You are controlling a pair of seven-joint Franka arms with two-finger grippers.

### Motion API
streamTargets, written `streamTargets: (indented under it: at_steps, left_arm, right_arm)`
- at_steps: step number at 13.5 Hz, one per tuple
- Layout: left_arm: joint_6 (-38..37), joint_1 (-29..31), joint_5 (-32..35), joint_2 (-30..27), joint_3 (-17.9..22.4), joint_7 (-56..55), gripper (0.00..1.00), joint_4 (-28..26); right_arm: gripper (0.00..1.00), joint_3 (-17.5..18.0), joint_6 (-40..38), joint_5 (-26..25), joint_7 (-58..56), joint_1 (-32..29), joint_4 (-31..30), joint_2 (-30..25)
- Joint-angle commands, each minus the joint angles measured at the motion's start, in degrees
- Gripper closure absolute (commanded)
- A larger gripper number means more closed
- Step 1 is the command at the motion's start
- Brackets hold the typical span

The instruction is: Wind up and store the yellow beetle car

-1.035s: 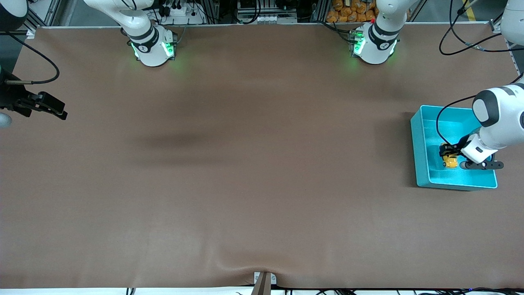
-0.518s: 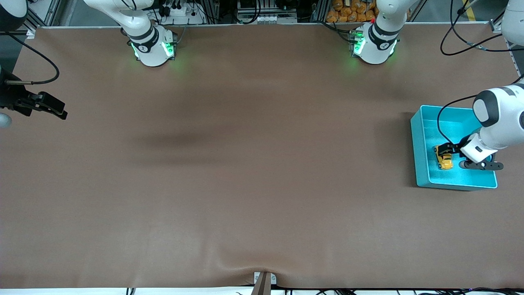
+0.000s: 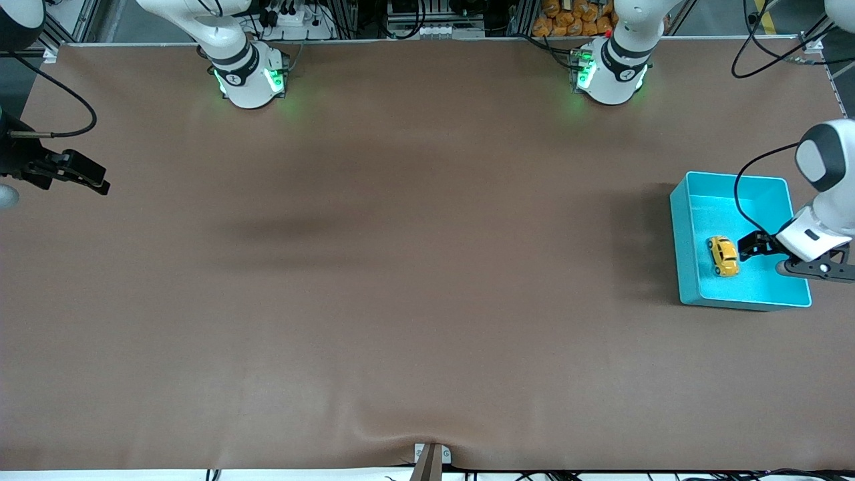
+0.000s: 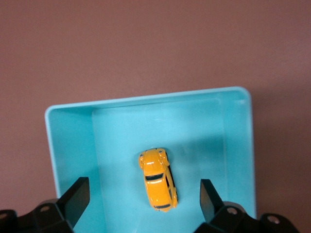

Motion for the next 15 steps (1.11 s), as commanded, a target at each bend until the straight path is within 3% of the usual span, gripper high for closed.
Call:
streamTargets:
  at_steps: [1,3,6,9,13,15]
  left_arm:
    - [-7.6,-1.4,-3.1,-4.3,-0.9,0.1,0.0,3.1]
    - [-13.0,-7.5,-6.3,-5.7,1.2,-2.0,0.0,6.4]
    - [-21.4,-18.9,-7.1,-7.3,7.4,-7.8,0.0,11.4]
    - [-27.6,-25.8,-9.4,-9.1,10.6,-11.8,0.0,14.7]
    - [-35.2,-37.9,-12.1,-12.2,19.9,-14.8,0.0,18.5]
    - [-39.2,-38.1,-14.3,-13.3,19.9,-16.0,0.0,20.9]
  right_arm:
    - [0.0,-0.4,-0.9,0.4,0.7,0.5,1.4,2.3]
    - [0.0,-0.4,-0.9,0.4,0.0,0.4,1.8,2.2]
    - [0.0,-0.4,-2.0,0.3,0.4,0.5,3.6,2.0]
    - [0.0,-0.5,-3.4,0.4,-0.1,0.1,4.3,2.0]
    - [0.0,-0.5,-3.5,0.4,0.4,0.3,4.5,2.1]
    - [0.0,-0.5,-3.9,0.4,0.5,0.3,4.4,2.1]
